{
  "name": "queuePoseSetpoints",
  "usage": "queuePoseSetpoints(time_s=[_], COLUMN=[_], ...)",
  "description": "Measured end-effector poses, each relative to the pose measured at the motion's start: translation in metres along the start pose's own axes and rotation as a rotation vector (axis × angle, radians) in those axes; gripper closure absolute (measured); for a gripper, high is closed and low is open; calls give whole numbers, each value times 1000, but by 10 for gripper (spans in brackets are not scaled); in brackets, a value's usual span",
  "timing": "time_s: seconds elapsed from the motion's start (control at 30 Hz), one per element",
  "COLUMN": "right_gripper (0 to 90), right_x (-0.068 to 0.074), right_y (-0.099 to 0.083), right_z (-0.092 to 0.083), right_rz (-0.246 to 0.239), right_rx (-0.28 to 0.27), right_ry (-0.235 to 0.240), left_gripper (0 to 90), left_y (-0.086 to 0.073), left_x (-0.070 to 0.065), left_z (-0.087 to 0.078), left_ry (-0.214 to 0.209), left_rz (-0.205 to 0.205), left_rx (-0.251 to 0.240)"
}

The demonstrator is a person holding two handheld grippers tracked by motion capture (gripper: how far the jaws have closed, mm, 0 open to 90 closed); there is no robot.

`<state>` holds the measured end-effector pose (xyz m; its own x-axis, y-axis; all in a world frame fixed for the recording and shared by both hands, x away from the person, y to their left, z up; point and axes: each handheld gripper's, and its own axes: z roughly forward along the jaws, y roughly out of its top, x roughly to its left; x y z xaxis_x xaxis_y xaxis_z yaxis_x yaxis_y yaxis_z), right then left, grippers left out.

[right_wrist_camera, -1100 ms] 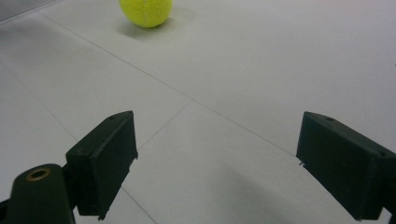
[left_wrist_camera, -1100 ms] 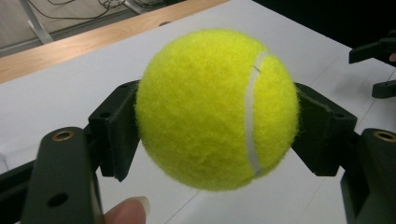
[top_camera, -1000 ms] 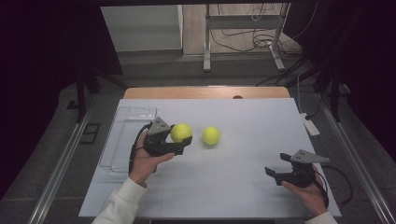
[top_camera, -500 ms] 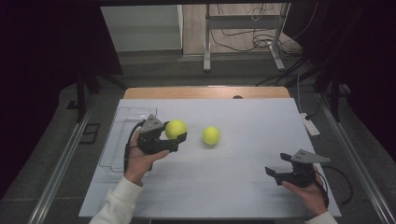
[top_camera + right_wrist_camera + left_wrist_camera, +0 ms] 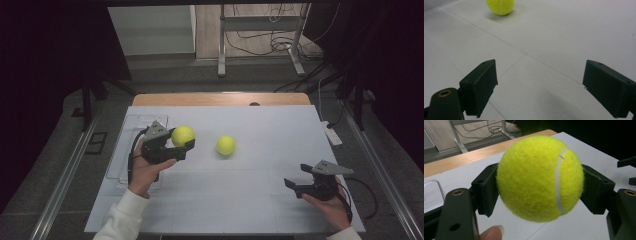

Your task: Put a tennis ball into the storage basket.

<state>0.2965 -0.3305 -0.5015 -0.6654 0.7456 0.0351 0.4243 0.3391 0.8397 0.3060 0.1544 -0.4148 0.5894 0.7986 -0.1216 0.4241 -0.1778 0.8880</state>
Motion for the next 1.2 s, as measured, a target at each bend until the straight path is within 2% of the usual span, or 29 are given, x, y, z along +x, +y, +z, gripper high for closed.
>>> queuePoseSetpoints(time_s=[1.2], right_gripper=[126], right_x=[0], right_y=[0], right_z=[0], right_rz=[1], right_rx=[-2], right_ry=[0], left_gripper=[263], left_y=[-5], left_x=[31], left_z=[-13], left_ry=[97], left_rz=[-59], left_rx=[-4])
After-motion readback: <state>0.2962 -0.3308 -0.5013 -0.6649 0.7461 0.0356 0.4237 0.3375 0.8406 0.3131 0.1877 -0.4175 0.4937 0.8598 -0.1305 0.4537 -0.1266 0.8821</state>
